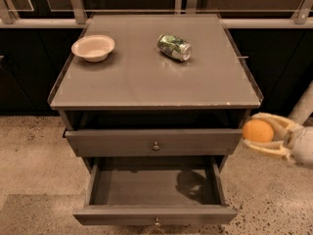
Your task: Pick orange from middle drawer and place on counter
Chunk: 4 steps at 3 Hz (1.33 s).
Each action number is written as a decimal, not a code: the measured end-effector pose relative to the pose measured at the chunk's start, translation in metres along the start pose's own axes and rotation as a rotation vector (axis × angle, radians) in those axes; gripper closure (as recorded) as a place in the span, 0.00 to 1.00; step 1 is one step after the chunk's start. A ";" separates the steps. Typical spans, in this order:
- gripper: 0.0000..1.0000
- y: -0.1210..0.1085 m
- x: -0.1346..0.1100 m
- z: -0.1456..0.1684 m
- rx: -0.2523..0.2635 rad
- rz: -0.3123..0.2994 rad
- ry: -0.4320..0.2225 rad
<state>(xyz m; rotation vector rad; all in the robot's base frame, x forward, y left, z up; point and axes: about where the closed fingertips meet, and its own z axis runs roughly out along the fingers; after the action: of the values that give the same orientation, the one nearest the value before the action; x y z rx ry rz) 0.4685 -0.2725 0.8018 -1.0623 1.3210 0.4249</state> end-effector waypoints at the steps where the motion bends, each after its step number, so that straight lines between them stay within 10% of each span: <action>1: 1.00 -0.037 -0.050 -0.009 0.033 -0.092 0.009; 4: 1.00 -0.058 -0.045 0.014 0.053 -0.110 0.016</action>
Offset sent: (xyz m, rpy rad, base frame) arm 0.0094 -0.0098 0.0547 -0.0458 -0.0725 -0.0215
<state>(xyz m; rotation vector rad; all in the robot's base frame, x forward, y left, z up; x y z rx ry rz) 0.5097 -0.2764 0.8641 -1.0904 1.2751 0.2986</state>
